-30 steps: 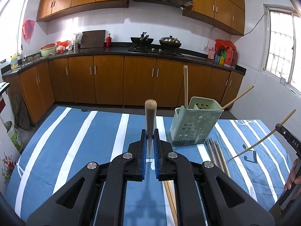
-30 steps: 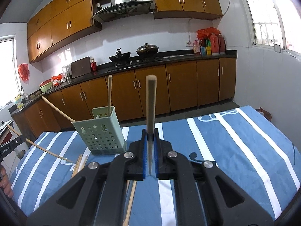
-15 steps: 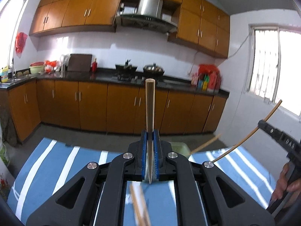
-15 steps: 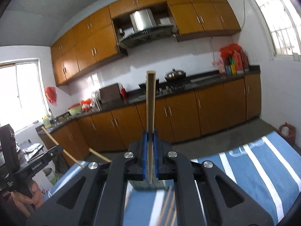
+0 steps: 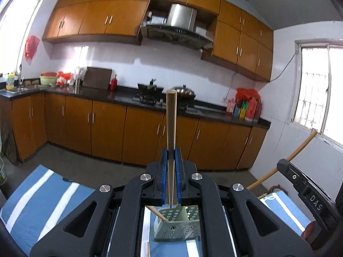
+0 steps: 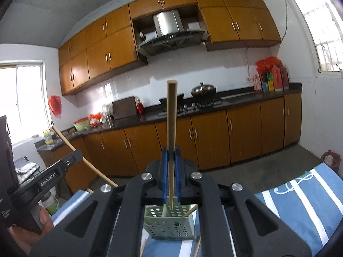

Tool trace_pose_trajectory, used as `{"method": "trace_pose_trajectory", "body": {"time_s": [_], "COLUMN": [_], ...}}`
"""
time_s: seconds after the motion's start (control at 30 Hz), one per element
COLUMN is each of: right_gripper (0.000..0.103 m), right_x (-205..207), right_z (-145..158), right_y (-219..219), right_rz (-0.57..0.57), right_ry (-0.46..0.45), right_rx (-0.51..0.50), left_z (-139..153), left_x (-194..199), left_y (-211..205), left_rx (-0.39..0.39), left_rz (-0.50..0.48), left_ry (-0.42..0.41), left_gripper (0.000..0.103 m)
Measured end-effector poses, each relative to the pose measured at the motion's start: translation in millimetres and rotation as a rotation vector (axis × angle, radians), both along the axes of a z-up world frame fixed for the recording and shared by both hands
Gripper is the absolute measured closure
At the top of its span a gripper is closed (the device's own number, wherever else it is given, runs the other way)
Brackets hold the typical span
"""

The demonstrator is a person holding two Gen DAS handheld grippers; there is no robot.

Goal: Organize utensils
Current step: 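Open the left gripper over the green holder while the right gripper releases its chopstick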

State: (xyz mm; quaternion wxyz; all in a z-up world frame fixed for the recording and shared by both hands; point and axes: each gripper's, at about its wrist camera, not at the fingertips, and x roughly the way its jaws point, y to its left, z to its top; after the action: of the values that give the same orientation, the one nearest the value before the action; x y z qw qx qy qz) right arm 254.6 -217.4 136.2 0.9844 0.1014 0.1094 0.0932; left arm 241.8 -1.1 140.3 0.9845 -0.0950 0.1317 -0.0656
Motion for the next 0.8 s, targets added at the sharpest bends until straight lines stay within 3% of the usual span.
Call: {"method": "trace_pose_trajectory", "body": {"time_s": [0.4,0.5,0.53,0.63,0.8], "right_gripper": [0.092,0.078,0.075,0.073,0.069], "right_x": [38,34,31,24,6], "right_z": [-38,-38,-37,-34,-26], "right_y": [13,10,9,7,2], "right_rz": [0.015,0.014,0.012,0.01,-0.002], "right_ry": [0.116,0.108,0.101,0.089,0.063], "right_rx": [-0.015,-0.013,-0.013,-0.012,-0.008], "left_z": [-32,-30,-29,-23,-14], "left_x": [27,24,22,16,8], "left_y": [-7,-7,-6,-3,-4], "left_rx": [-0.012,-0.009,-0.009,-0.011,-0.005], "left_rz": [-0.055,-0.06,-0.059,-0.05,-0.041], "left_ry": [0.115,0.115,0.111,0.091,0.071], "left_gripper": [0.095,0.094,0.091,0.065,0.062]}}
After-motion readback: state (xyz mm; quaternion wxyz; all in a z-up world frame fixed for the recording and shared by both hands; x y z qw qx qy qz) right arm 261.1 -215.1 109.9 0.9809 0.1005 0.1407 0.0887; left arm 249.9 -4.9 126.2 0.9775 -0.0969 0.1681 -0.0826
